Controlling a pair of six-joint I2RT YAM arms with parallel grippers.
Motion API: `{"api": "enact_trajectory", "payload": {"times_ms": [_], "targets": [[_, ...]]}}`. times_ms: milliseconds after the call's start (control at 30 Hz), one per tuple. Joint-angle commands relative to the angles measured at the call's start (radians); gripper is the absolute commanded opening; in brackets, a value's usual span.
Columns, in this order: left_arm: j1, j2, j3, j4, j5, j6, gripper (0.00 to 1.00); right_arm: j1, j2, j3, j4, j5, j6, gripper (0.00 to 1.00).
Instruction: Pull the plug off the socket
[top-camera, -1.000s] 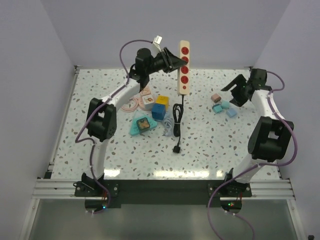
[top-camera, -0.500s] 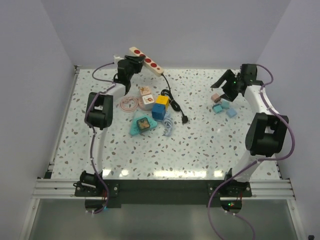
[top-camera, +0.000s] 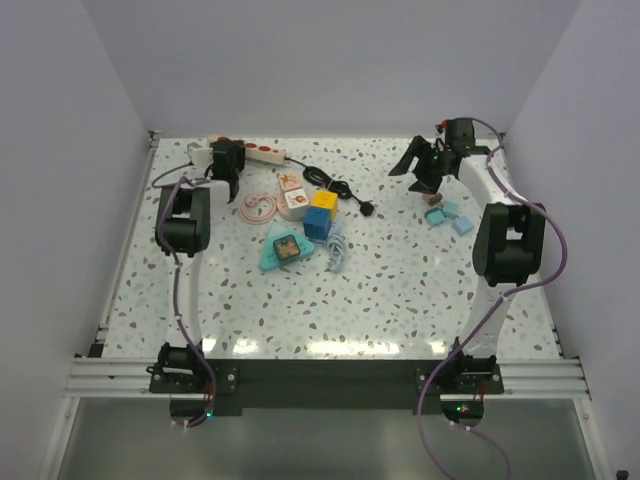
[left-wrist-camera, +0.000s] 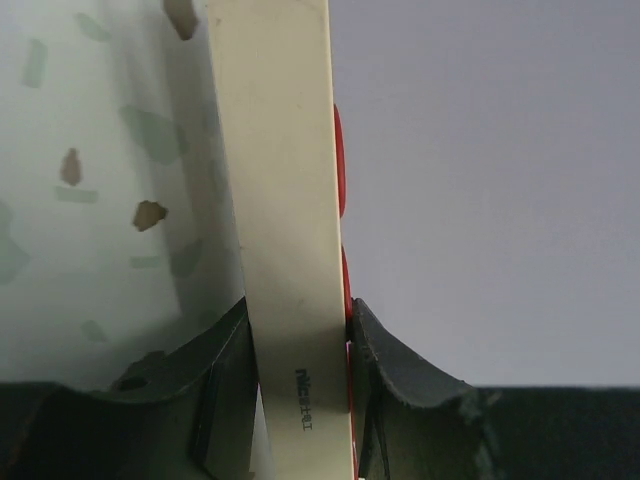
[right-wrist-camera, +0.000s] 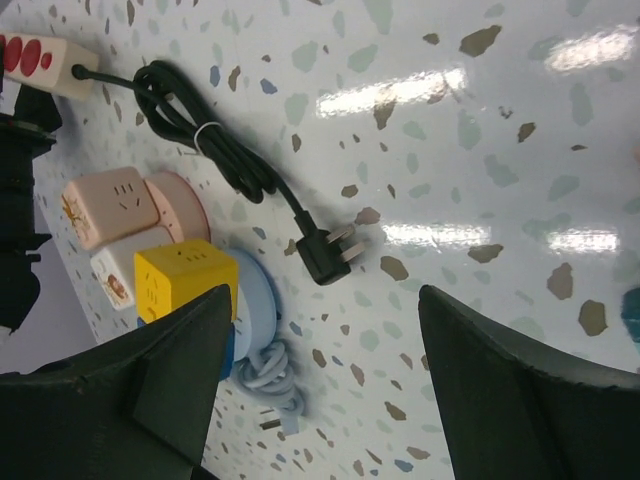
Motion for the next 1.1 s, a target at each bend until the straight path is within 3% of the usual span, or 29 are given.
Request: {"api": "enact_trajectory", "payload": {"times_ms": [0,133,167,233,433,600,767,1067], "targets": [[0.014,-0.113,-0.023,0.046,-0.029,0.006,0.32,0.061,-0.006,0.058,-0.054,0.001,-0.015,0.79],[0.016,-0.136,-0.059,0.052,-0.021,0.024,0.65,0.123,-0.014,0.057,-0.079,0.047,-0.018,0.8],[0.017,-0.142,-0.069,0.052,-0.024,0.021,0.81,0.135,-0.018,0.054,-0.08,0.056,-0.02,0.8],[0.02,-0.158,-0.092,0.058,-0.015,0.014,0.99,0.166,-0.018,0.057,-0.088,0.061,-0.02,0.8],[0.023,-0.282,-0.171,0.081,0.043,0.121,1.0,0.252,-0.058,0.084,-0.112,0.08,-0.055,0.8],[0.023,-0.482,-0.263,0.022,0.219,0.364,1.0,0.403,-0.069,0.117,-0.195,0.089,-0.17,0.8],[0.023,-0.687,-0.464,-0.11,0.386,0.532,1.0,0.541,-0.075,0.108,-0.235,0.122,-0.262,0.8],[0.02,-1.036,-0.777,-0.294,0.517,0.701,1.0,0.767,-0.035,0.129,-0.229,0.297,-0.282,0.81]]}}
